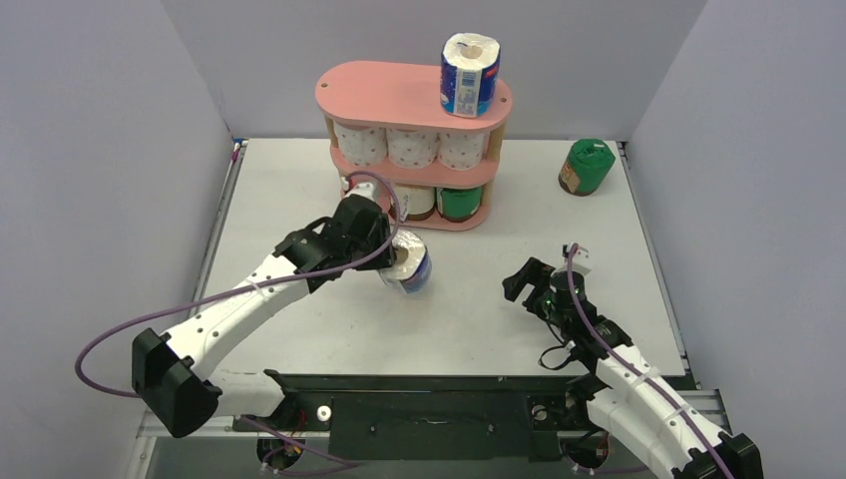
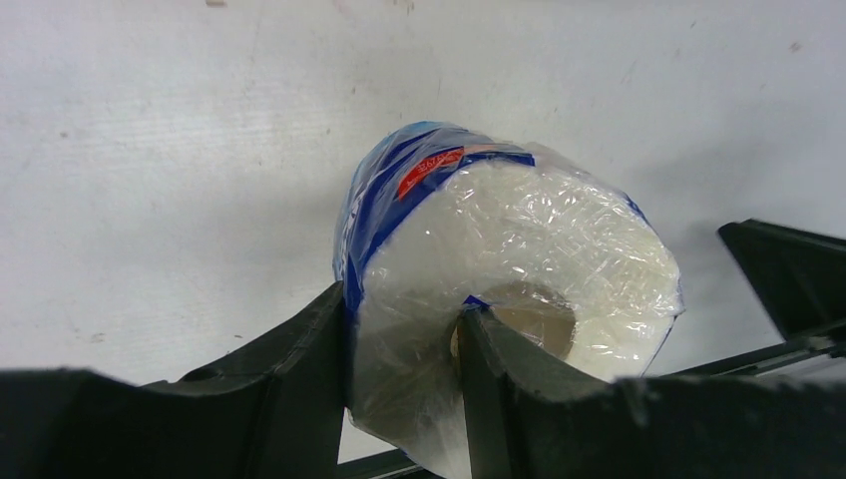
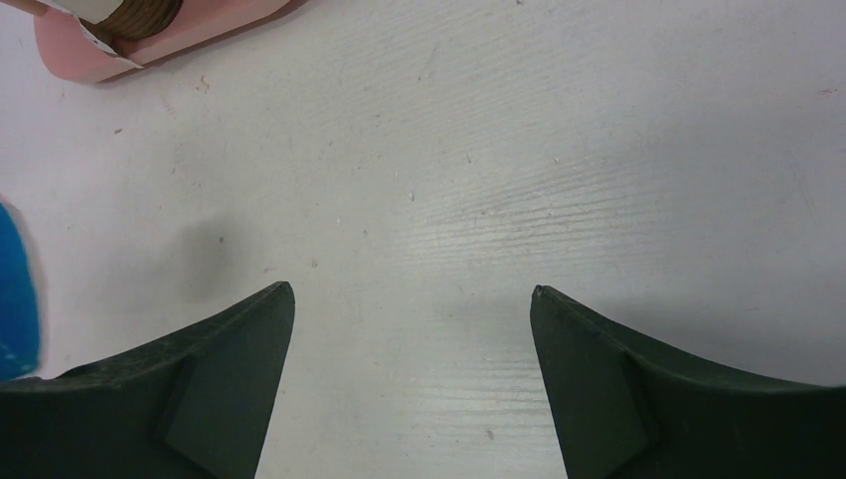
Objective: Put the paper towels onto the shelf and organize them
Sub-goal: Pick up the paper towel from the center of the board, then place the paper towel on the shelf.
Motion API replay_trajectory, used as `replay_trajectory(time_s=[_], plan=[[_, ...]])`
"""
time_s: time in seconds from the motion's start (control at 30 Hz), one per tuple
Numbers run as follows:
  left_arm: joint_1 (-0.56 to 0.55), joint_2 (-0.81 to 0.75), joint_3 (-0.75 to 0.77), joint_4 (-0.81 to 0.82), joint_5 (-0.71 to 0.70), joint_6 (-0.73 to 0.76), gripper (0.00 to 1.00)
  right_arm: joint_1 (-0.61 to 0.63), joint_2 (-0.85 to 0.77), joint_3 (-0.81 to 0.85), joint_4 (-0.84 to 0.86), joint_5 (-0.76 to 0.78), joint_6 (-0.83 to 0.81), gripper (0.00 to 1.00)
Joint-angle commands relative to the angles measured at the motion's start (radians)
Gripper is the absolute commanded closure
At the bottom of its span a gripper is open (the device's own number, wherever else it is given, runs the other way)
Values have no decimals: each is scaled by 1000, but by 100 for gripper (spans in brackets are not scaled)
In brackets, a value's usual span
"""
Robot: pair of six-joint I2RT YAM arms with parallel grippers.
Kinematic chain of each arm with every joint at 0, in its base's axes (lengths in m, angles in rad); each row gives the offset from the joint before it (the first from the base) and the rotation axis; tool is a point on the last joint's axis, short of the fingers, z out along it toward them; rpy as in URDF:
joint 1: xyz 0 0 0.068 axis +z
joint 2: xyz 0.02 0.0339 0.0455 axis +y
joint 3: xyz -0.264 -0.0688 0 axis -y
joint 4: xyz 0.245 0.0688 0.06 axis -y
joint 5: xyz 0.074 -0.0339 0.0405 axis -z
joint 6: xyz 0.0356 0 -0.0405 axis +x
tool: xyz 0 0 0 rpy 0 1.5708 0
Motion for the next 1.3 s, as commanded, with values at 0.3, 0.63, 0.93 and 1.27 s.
replay_trajectory(time_s=[0.3, 0.63, 0.93, 1.27], plan=[[121, 6, 461, -30, -78, 103, 82, -3, -43, 31, -11, -15, -7, 17], [146, 165, 798, 50, -100, 168, 84, -3, -82, 12, -41, -21, -5, 17], [177, 253, 911, 167, -98, 220, 83, -3, -146, 12, -65, -21, 9, 18], [232, 335, 961, 261, -82, 211, 84, -4, -176, 30, -92, -11, 10, 18]])
